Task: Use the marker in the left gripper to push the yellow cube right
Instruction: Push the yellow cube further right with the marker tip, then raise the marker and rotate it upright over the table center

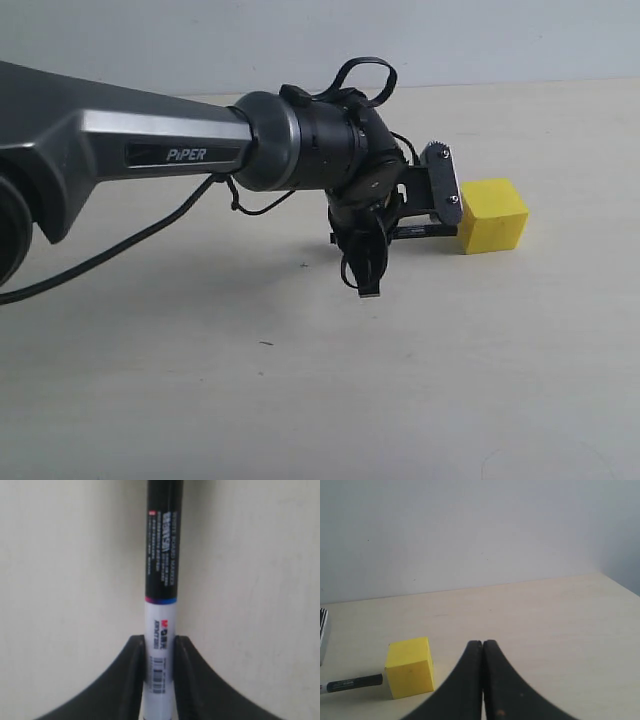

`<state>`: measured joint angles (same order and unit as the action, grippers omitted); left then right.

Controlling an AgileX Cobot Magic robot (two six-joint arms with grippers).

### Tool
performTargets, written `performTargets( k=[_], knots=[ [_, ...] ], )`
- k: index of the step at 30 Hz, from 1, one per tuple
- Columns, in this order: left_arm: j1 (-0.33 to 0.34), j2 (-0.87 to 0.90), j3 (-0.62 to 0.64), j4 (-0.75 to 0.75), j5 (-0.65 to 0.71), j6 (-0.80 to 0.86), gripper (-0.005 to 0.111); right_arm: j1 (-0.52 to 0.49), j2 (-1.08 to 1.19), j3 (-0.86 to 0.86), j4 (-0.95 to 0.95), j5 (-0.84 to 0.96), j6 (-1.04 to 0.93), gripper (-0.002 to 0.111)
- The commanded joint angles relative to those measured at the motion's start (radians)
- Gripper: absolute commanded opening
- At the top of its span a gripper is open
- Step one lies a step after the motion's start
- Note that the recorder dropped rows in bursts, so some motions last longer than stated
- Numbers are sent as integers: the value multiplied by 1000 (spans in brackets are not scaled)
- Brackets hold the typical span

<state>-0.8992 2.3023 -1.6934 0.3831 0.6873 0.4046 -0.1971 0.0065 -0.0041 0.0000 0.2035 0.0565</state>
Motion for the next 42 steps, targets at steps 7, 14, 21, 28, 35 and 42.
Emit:
performTargets(
  k=[7, 14, 21, 28, 35, 42],
  knots=[
    [20, -24, -8, 15, 122, -39, 0, -8, -6, 4, 0, -5, -2, 0],
    [36, -93, 12, 4, 214, -94, 0, -8, -6, 4, 0, -5, -2, 0],
    [40, -273, 227, 11, 132, -183, 0, -8, -6, 4, 0, -5, -2, 0],
    [41, -450, 418, 58, -51, -531, 0, -8, -6, 4, 0, -5, -2, 0],
    [41, -497, 459, 27, -122, -1069, 0, -8, -6, 4, 0, -5, -2, 0],
    [41, -491, 459, -155, -43, -1230, 0, -8, -6, 4, 0, -5, -2, 0]
  ],
)
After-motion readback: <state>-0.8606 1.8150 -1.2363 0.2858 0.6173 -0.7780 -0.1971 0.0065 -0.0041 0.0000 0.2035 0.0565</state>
